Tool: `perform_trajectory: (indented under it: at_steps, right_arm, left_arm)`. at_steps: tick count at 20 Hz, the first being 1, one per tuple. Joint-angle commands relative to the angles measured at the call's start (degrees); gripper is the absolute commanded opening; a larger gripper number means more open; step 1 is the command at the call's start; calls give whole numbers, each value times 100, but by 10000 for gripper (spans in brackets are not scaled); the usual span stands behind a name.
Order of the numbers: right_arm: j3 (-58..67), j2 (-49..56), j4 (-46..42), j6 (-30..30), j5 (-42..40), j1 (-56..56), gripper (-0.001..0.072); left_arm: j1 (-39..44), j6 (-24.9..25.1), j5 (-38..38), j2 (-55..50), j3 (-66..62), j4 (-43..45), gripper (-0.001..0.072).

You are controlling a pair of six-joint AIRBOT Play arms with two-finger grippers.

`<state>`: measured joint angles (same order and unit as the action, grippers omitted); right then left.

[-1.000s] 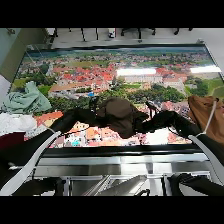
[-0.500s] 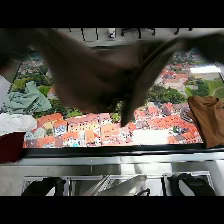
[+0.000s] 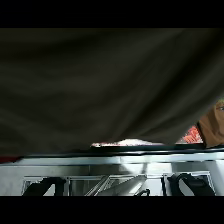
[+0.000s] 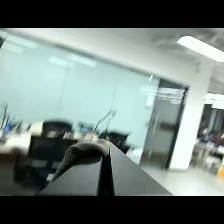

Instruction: Fold the shirts.

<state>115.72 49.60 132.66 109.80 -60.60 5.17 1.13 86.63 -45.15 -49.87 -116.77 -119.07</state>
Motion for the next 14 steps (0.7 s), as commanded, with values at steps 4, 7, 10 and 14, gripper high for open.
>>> perform_trajectory:
  at_steps: [4, 7, 10, 14]
  right_arm:
    - [-2273, 1001, -98, 42, -286, 0, 23]
    - [-3663, 1856, -278, 39, 870, 2, 24]
    - [-4035, 3034, -131, 39, 1906, -2, 24]
    - [-4035, 4347, 251, 39, 2844, -33, 25]
  left_arm:
    - [-39, 553, -588, -1777, 1161, 105, 18]
    - [37, 741, 343, -3145, 1606, 83, 18]
    - [44, 743, 616, -4677, 999, 74, 18]
    - [258, 745, 595, -6159, -114, 87, 18]
